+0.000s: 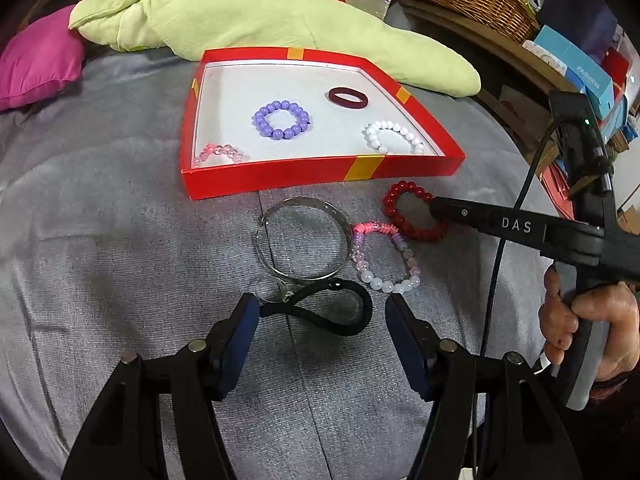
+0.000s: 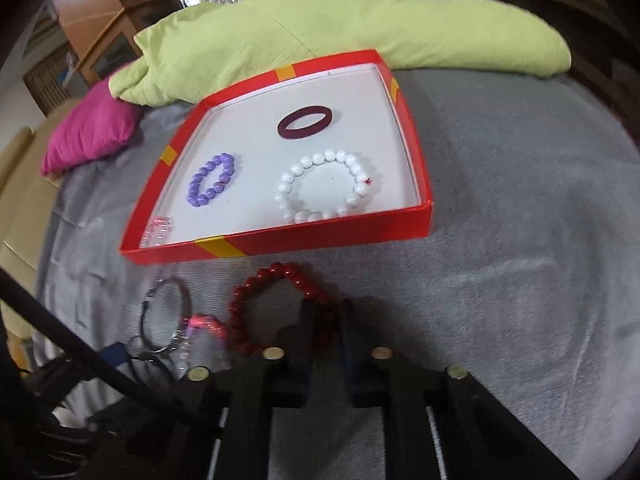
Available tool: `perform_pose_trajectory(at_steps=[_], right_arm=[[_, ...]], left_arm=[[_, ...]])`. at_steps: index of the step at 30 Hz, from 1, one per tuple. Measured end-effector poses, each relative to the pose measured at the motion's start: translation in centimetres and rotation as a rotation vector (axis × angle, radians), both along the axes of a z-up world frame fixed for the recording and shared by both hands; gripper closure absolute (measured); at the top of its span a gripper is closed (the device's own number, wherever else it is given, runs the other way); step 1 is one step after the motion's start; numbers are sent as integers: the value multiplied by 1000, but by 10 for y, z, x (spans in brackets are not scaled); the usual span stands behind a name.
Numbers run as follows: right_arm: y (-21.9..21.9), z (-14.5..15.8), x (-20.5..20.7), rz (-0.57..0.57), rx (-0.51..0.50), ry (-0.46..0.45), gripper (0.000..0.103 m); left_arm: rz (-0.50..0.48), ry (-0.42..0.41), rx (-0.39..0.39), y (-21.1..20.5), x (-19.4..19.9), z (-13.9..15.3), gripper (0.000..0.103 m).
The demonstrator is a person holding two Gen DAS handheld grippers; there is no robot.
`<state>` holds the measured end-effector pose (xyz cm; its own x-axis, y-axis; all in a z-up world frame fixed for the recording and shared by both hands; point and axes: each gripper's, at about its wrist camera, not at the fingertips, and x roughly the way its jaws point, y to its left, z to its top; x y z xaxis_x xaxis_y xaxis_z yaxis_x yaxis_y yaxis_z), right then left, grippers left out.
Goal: Organize jewelry
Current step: 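Grasp black hair tie with left tool while right tool grasps red bead bracelet, then lift the hair tie with left tool while right tool lifts red bead bracelet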
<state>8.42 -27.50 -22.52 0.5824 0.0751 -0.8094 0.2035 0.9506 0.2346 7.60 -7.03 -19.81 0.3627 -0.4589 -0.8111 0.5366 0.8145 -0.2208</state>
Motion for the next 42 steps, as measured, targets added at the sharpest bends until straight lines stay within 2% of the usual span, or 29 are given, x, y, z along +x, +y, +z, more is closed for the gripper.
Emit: perform_pose_trajectory(at_steps=[1, 3, 6, 9, 15, 21, 22, 23, 24, 25, 26, 30, 33, 35, 39, 42], right_arm=[[0, 0, 0, 1, -5, -2, 92], [-2, 1, -2, -5, -21, -6, 92], [-10, 3, -5, -26, -40, -9, 92], [-23, 4, -7, -65, -28, -4, 92], [-45, 4, -12, -113, 25, 6, 92], [-41, 2, -9, -102, 5, 17, 92], [-42, 2, -10, -103, 8, 18, 92], [-42, 2, -10, -104, 10, 19, 92], [-42, 2, -9, -104, 10, 19, 92], [-41, 2, -9, -104, 9, 19, 92], [-40, 2, -8, -104, 7, 19, 92], [-40, 0, -8, -103, 5, 17, 92], [-40, 0, -8, -102, 2, 15, 92], [-39, 0, -8, -99, -5, 13, 92], [-38, -1, -7, -93, -7, 11, 92], [-38, -1, -7, -89, -8, 10, 92]], left_arm=[[0, -7, 3, 0, 0, 0, 43], [-1, -29, 20, 2, -1, 1, 57], [0, -45, 53, 6, 1, 1, 72], [0, -33, 68, 13, 5, -1, 81], [6, -50, 83, 26, 10, 0, 90], [46, -47, 77, 43, 18, 2, 90], [41, -37, 68, 44, 18, 2, 88], [39, -31, 61, 44, 17, 3, 82], [37, -28, 57, 44, 17, 3, 66], [35, -26, 52, 44, 15, 4, 55], [32, -28, 46, 43, 13, 4, 40], [-9, 9, 2, 35, 7, 4, 39], [-17, 60, 4, 25, 6, -5, 39], [-7, 47, 6, 19, 5, -5, 39], [9, 71, -27, 18, 7, -6, 39], [16, 45, -28, 16, 8, -7, 40]])
